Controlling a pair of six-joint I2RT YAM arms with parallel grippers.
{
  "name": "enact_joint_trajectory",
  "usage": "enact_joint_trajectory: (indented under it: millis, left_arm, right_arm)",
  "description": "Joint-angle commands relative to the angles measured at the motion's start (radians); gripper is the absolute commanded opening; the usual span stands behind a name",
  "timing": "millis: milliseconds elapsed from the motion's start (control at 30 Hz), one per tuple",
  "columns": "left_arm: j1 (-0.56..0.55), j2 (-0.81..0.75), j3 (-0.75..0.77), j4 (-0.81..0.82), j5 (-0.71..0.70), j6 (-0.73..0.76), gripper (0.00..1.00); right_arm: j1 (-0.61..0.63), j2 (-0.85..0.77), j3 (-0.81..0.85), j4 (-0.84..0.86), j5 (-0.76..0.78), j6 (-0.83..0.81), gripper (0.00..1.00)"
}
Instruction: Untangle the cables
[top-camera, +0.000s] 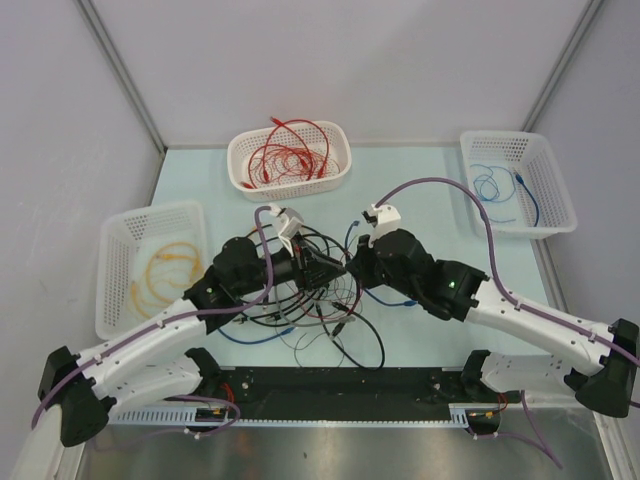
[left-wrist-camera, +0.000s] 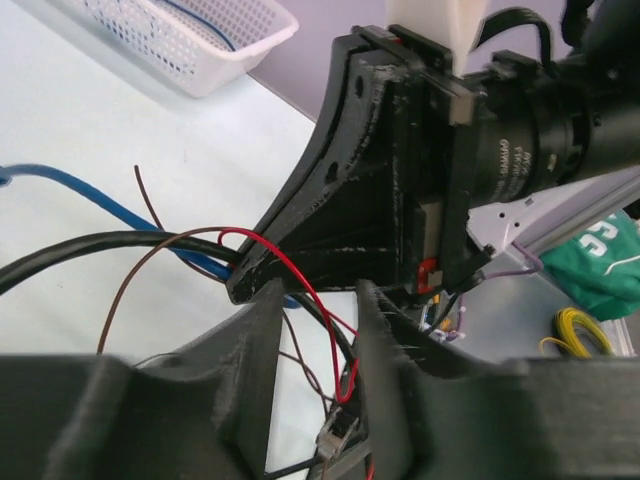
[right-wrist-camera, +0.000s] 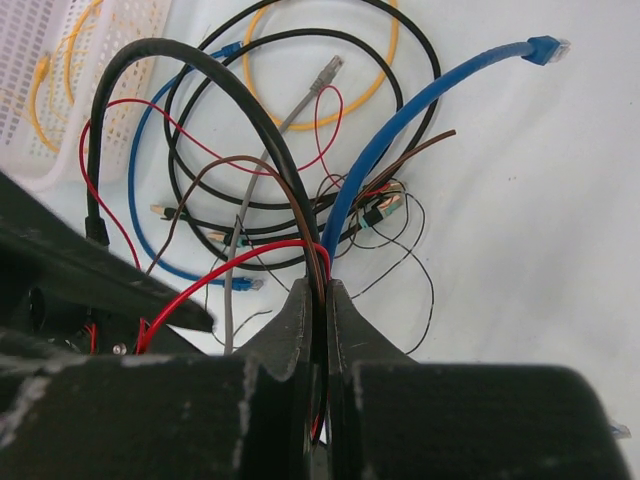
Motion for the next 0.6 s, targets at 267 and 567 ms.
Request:
enact_joint_trajectory:
  millis: [267,567]
  left_arm:
    - [-0.008,0.01,0.071,-0.025,-0.095,0.03,0.0]
    - [-0.008,-0.003,0.409,-0.27,-0.199,0.136,0.0]
  right_arm:
    - [0.025,-0.022,0.017,0.026,0.016,0.015,0.03]
    - [0.022,-0.077,0.017,0.022,0.03,0.023,0.66]
